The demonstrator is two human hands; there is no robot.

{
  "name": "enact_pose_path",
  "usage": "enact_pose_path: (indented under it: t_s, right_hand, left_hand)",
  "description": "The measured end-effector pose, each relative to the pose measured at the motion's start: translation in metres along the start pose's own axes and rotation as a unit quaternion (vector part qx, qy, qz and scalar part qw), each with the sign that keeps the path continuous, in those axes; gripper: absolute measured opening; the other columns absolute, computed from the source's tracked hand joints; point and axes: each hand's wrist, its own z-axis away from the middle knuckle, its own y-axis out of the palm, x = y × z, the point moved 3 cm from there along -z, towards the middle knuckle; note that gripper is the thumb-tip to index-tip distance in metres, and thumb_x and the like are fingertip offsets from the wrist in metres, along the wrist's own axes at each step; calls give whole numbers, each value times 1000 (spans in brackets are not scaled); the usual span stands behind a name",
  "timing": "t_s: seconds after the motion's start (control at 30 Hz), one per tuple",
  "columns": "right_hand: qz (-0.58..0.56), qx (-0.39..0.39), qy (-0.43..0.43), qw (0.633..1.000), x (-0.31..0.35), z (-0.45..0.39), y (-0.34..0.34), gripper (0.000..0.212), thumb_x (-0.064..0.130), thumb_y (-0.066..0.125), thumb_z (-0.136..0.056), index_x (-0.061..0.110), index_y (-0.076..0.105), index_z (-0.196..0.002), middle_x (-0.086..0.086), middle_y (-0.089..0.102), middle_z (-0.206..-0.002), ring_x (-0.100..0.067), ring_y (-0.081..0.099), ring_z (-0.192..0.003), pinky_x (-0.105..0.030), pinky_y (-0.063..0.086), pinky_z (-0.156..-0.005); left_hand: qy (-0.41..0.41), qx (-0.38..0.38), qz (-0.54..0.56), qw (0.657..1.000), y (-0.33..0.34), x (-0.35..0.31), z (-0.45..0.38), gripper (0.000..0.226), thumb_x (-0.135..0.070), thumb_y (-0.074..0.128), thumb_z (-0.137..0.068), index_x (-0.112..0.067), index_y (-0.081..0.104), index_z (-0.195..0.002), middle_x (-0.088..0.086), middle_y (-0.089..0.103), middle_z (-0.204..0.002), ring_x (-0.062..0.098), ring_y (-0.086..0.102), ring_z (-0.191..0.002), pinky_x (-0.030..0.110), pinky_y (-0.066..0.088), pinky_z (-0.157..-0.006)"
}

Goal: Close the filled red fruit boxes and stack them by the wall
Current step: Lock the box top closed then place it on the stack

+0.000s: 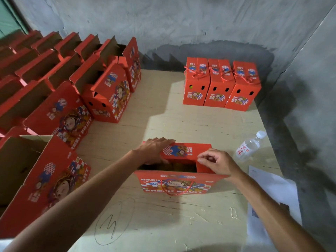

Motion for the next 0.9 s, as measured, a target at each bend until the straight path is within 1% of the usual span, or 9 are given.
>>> enact_pose_path:
  t_s: [0.17, 0.23, 0.3, 0.4, 0.5, 0.63, 0.73, 0.8, 0.9]
  right_hand:
    - [53, 9, -33, 998, 1, 3, -4, 23, 9, 85, -83, 8, 79, -105, 6, 61, -84, -1, 58, -71, -12, 44, -69]
    - [68, 12, -44, 997, 4, 2, -3, 24, 9, 85, -83, 6, 78, -106, 5, 60, -84, -1, 57, -70, -11, 43, -67]
    - [76, 14, -42, 996, 5, 1, -3, 24, 9, 85, -84, 7, 77, -106, 5, 60, -84, -1, 56, -69, -11, 42, -66]
    - [87, 25, -31, 995, 5, -1, -2, 25, 10, 85, -84, 8, 75, -106, 6, 59, -84, -4, 51, -64, -13, 42, -67]
    - [89, 29, -17, 995, 4, -2, -2, 25, 11, 85, -84, 7, 73, -105, 5, 60, -84, -4, 50, -65, -13, 41, -66]
    - [81, 11, -6, 997, 2, -1, 0, 23, 10, 85, -83, 7, 72, -101, 2, 61, -83, -2, 51, -63, -11, 41, -65]
    - [79, 6, -5, 997, 1, 0, 0, 23, 8, 86, -82, 7, 72, -100, 1, 61, -83, -1, 52, -63, -11, 41, -64]
    - [74, 7, -3, 997, 0, -1, 1, 23, 8, 86, -82, 6, 72, -99, 1, 61, -82, 1, 53, -64, -11, 42, -63]
    - [62, 11, 13, 998, -3, -3, 1, 22, 8, 86, -81, 7, 72, -98, 5, 61, -80, 2, 52, -63, -10, 42, -63]
  left_hand:
    - [-104, -103, -115, 982, -11, 9, 40, 115, -82, 69, -69, -28, 24, -159, 0, 26, -166, 24, 20, -154, 63, 1, -123]
    - [-168, -160, -90, 969, -10, 20, 60, 106, -75, 76, -67, -27, 33, -151, 2, 38, -156, 28, 34, -144, 59, 24, -119]
    - [-222, -190, 54, 955, -6, 28, 74, 86, -60, 85, -68, -24, 43, -134, 3, 52, -133, 27, 52, -124, 44, 47, -96]
    - [-230, -224, 183, 929, 2, 29, 81, 52, -54, 84, -73, -25, 47, -96, -7, 57, -97, 18, 58, -89, 28, 40, -64]
    - [-180, -210, 211, 938, 4, 27, 83, 52, -73, 77, -69, -28, 54, -84, -13, 63, -84, 8, 61, -76, 23, 40, -56]
    - [-111, -182, 271, 939, 5, 25, 94, 79, -93, 66, -57, -36, 55, -111, -23, 69, -100, -2, 66, -88, 23, 53, -67]
    - [-90, -169, 299, 935, 11, 23, 98, 61, -88, 61, -73, -38, 58, -109, -21, 69, -99, 0, 66, -89, 27, 54, -71]
    - [-63, -150, 339, 927, 11, 24, 98, 52, -78, 49, -90, -32, 67, -107, -8, 72, -97, 11, 68, -89, 40, 57, -76]
    - [-34, -108, 352, 929, 6, 26, 92, 36, -38, 41, -111, -21, 71, -116, 10, 72, -108, 30, 68, -97, 53, 55, -87]
